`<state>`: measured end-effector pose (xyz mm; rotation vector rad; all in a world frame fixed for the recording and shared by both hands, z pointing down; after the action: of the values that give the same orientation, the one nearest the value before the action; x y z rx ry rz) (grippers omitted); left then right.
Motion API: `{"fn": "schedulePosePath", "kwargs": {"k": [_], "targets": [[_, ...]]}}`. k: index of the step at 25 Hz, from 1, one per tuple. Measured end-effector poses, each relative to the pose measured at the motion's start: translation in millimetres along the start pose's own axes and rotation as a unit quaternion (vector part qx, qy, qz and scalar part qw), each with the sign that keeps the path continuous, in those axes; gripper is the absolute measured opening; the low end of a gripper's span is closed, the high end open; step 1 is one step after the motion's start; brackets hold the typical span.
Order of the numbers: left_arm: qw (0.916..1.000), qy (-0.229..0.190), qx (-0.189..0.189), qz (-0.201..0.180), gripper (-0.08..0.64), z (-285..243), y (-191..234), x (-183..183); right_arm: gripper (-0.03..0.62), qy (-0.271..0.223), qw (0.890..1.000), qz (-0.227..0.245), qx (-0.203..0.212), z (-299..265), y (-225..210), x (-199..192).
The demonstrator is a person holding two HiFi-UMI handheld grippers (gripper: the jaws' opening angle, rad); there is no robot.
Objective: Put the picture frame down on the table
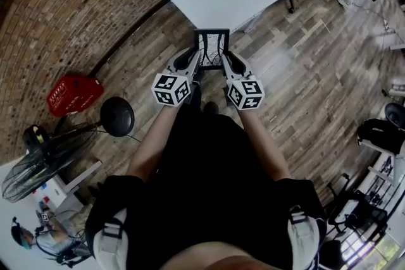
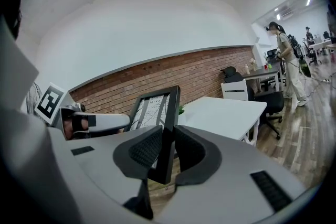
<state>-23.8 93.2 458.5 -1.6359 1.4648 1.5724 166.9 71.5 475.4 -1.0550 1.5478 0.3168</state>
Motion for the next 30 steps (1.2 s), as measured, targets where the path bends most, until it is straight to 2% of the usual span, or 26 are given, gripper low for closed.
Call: {"fn": "schedulePosePath", "kwargs": {"k": [14, 30], "targets": [[0.9998, 0.015, -0.015, 0.002, 0.087, -45.6, 38.4, 19.5, 0.074, 0.003, 1.000, -0.013, -0.019, -50.2, -19.1, 13.5], [0.9989, 0.041, -0.020, 0.013, 0.087, -106.1, 106.1, 40.1, 0.075, 0.024, 0.999, -0.026, -0.031, -135.3, -42.1, 29.7]]}}
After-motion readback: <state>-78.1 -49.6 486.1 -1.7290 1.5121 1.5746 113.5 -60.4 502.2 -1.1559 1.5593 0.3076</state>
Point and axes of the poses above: the fingertips, and each gripper's own axes: z backward along the fingers, y to its left, x out of its top, the point moved 8 cm from there along z, backward along the fingers, and after that the axes turned 1 degree about -z, right-handed, at the moved point
